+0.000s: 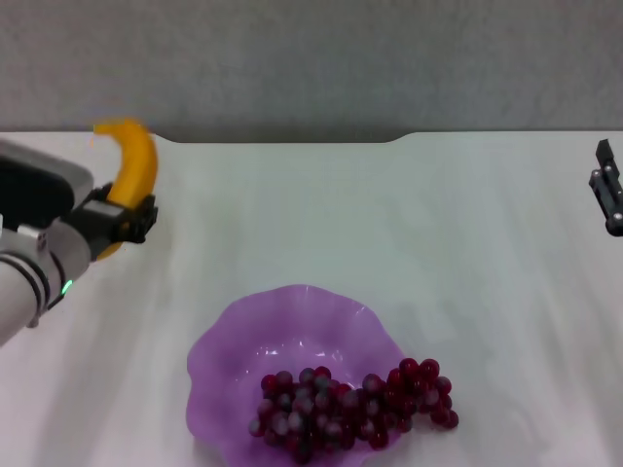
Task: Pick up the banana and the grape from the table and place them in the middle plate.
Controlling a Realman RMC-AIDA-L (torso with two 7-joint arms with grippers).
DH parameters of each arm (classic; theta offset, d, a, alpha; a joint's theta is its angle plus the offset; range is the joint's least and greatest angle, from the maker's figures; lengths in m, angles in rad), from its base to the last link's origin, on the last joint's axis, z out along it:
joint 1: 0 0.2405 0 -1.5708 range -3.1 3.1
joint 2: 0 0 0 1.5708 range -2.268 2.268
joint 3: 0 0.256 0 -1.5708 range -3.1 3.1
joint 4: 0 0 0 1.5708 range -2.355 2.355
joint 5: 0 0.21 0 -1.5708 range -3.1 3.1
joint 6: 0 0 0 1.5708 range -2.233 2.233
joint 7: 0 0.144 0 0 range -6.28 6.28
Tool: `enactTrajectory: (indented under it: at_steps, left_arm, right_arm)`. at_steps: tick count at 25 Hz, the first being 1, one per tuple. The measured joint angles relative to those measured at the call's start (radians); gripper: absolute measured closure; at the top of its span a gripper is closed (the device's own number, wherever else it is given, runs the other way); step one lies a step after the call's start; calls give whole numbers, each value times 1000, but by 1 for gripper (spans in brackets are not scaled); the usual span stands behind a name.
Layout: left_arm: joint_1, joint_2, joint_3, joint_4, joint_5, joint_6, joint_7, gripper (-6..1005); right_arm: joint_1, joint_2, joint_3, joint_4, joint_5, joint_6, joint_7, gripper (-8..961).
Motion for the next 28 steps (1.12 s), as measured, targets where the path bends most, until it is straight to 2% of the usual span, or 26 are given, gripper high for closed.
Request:
enactTrajectory:
  at_steps: [2,4,7,9,13,19,22,28]
  left_arm:
    - [46,-2,2,-118,0,-75,39,445]
    - [124,-5,19,-335,0,-217,105,440]
    - [209,-6,67,-575,1,-374,189,434]
    - [244,-6,103,-687,1,-462,244,430]
    - [281,-6,173,-816,1,-633,383,421]
    - [290,-5,273,-878,1,-790,481,408]
    - [258,-6,336,-876,2,-885,502,402]
    - [205,-7,374,-844,2,-973,501,389]
  right_arm:
    - [0,0,0,-1,0,2,0,254]
    - [0,0,0,-2,1,2,0,254]
    - [-1,0,0,-3,3,3,0,254]
    - [-2,0,0,-3,5,4,0,254]
    - [-4,-1,1,-3,5,5,0,254]
    - [-5,-2,4,-4,16,6,0,254]
    - [-5,-2,5,-4,18,6,0,253]
    - [-5,-2,5,-4,18,6,0,253]
